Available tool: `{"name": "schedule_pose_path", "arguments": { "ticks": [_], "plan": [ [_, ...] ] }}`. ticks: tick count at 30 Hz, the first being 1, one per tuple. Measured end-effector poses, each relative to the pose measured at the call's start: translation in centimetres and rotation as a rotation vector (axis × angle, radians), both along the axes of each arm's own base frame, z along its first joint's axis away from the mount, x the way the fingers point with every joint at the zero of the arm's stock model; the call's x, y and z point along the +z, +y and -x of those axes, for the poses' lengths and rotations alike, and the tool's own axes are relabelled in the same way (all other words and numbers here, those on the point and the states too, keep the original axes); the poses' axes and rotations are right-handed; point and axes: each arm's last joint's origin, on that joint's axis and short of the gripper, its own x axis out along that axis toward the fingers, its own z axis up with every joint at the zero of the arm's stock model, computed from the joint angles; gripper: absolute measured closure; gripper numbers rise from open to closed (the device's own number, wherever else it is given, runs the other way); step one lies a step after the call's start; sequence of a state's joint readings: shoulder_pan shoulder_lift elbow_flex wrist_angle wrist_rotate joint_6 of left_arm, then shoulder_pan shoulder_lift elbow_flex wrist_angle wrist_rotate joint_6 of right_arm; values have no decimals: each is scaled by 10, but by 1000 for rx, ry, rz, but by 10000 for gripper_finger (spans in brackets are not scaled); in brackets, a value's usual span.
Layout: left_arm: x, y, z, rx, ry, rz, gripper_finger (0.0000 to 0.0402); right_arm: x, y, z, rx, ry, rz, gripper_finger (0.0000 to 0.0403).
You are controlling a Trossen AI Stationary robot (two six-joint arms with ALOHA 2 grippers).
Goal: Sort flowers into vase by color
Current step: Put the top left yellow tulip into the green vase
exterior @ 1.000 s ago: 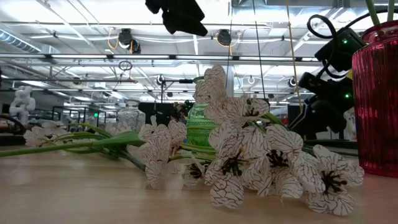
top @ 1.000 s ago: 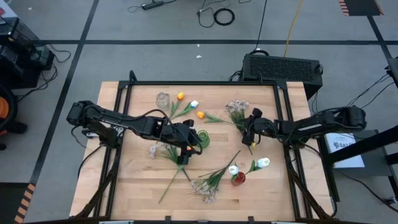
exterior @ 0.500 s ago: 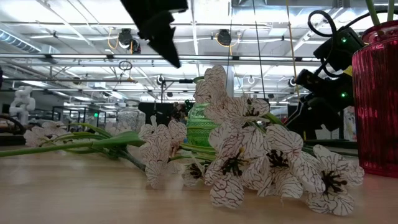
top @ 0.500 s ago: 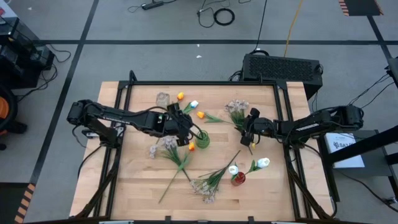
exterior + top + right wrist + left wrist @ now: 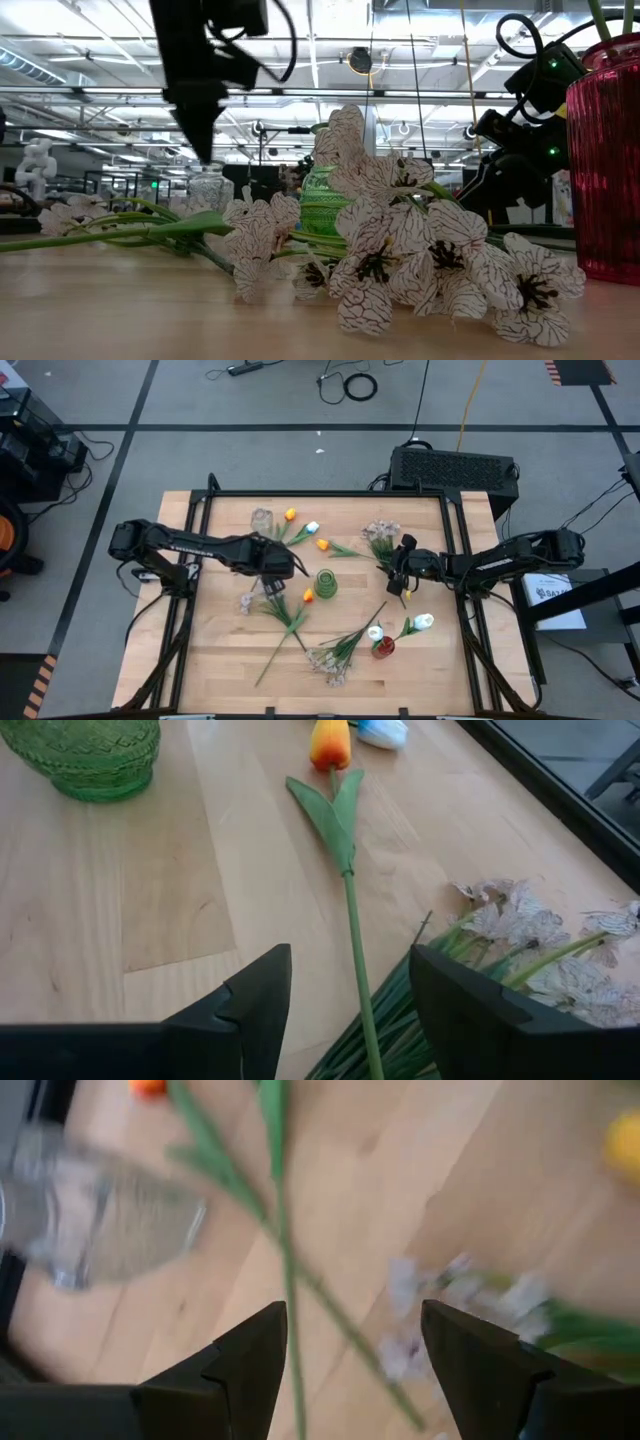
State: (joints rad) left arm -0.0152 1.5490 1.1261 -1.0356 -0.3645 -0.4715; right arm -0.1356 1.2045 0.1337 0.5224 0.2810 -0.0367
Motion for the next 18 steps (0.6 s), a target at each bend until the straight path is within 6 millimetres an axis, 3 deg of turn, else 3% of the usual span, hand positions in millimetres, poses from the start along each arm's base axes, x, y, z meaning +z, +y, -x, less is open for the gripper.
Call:
{"name": "schedule_pose_path", "arguments": {
  "ticks": [10,18],
  "plan": [
    [-36,13,24,91,117,42,163,0,0,0,0,0,1,206],
    [-70,30,38,120,108,64,163,0,0,0,-8,-7,-12,206]
  ]
}}
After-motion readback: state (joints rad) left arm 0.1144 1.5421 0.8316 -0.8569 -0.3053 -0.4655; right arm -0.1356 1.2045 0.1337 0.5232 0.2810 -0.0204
